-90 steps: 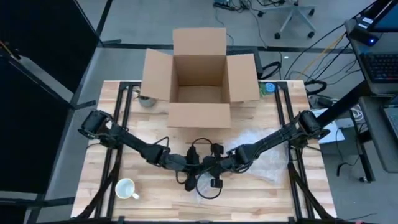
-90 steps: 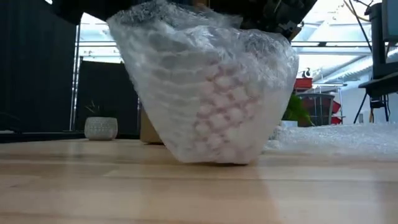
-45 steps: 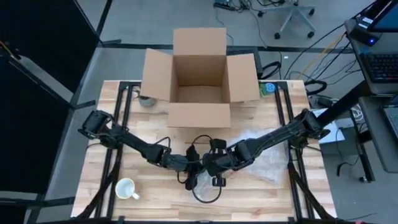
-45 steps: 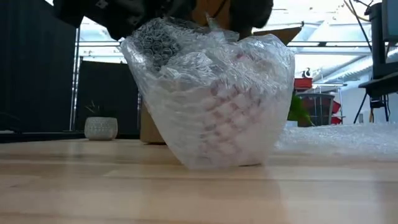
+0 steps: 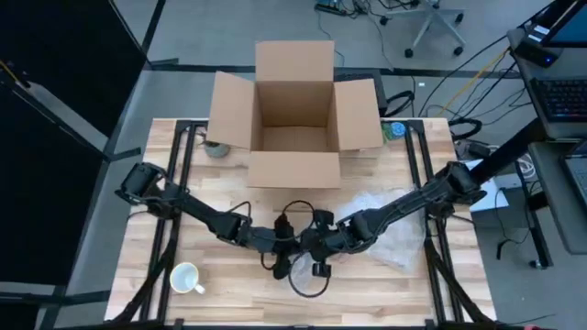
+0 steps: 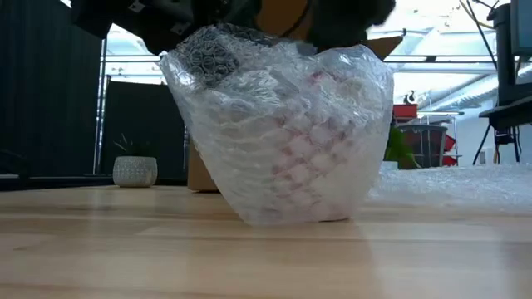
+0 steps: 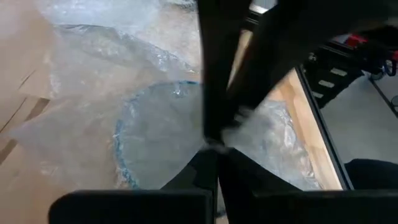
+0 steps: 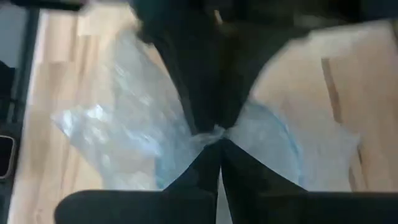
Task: Wrap mug
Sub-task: Wrap the red mug with bubble wrap
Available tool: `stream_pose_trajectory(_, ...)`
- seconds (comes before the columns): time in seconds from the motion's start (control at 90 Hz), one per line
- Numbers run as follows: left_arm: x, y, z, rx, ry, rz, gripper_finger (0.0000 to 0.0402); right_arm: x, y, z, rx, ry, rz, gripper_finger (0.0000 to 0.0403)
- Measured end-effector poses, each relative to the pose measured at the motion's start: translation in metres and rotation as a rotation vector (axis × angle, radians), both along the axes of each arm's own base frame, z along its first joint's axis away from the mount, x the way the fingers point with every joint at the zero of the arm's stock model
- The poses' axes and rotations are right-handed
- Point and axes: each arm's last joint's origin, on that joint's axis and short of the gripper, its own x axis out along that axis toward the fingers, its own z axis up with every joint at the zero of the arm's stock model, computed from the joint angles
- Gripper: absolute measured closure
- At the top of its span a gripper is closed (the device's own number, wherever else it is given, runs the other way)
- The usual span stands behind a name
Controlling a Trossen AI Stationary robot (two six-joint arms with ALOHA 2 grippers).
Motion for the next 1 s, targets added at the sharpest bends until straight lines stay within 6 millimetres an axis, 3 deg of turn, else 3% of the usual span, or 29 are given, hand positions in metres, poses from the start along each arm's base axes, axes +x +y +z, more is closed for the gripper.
stream_pose_trajectory(0.189, 0.002, 0.0, 0.002, -0.016, -0.023, -0.012, 0.0402, 0.0, -0.007, -0.023, 0.013, -0.02, -0.024, 0.0403)
stream_pose_trajectory(0.433, 0.001, -0.001, 0.009, -0.007, -0.06, -0.027, 0.0402, 0.0, -0.007, -0.021, 0.028, -0.024, -0.008, 0.0403)
stream_pose_trajectory(0.589, 0.001, 0.003, 0.006, 0.003, -0.024, -0.01, 0.0402, 0.002, -0.003, 0.0, 0.012, 0.008, 0.035, 0.0403)
stream_pose_trajectory(0.756, 0.001, 0.004, 0.004, -0.007, -0.011, 0.001, 0.0402, 0.003, -0.002, 0.049, 0.007, -0.01, 0.052, 0.0403)
stream_pose_trajectory(0.922, 0.0, 0.001, 0.005, 0.0, -0.017, -0.001, 0.0402, -0.01, -0.005, 0.08, -0.03, 0.055, 0.042, 0.0403)
stream_pose_trajectory(1.0, 0.0, -0.001, 0.004, 0.002, -0.015, -0.007, 0.0402, -0.021, -0.008, 0.083, -0.079, 0.093, -0.014, 0.0403)
